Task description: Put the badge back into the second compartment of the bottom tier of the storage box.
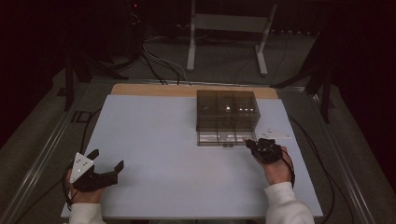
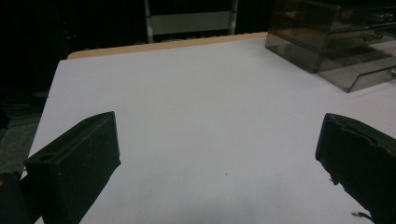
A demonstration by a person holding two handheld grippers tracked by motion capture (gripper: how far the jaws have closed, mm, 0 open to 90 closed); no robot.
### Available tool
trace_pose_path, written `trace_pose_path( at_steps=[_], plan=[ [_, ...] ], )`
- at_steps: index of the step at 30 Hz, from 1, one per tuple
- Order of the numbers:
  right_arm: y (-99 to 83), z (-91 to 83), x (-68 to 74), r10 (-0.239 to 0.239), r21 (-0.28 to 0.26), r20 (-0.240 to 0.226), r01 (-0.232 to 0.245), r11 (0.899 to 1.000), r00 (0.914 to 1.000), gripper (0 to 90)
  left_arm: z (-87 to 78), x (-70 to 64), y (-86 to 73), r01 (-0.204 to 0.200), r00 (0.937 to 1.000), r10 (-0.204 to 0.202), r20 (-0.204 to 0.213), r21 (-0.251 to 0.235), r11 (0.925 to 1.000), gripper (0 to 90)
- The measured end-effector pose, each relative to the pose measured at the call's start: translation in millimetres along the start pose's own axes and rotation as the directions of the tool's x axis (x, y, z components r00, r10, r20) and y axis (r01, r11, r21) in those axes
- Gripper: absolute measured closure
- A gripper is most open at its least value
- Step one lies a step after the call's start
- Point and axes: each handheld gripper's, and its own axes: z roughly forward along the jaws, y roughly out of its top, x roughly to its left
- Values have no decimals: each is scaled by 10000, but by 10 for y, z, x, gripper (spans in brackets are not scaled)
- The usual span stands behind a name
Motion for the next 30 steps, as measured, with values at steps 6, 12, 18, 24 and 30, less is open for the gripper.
trace_pose_path(
  at_steps=[6,12,18,24,30],
  plan=[
    [32,23,8,-21,-29,-15,21,10000,10000,892,1,1,0,-5,10000,5,-4,5,10000,3],
    [76,52,26,-67,-53,-41,67,10000,10000,892,1,1,0,-17,10000,17,3,15,10000,4],
    [121,83,47,-120,-62,-64,120,9999,9999,892,2,1,0,-29,10000,29,3,29,10000,3],
    [174,120,71,-176,-100,-85,176,9998,9998,892,1,2,0,-25,10000,25,3,24,10000,4],
    [184,164,70,-125,-64,-108,124,9999,9999,892,5,0,-1,-20,10000,20,12,39,10000,3]
  ],
)
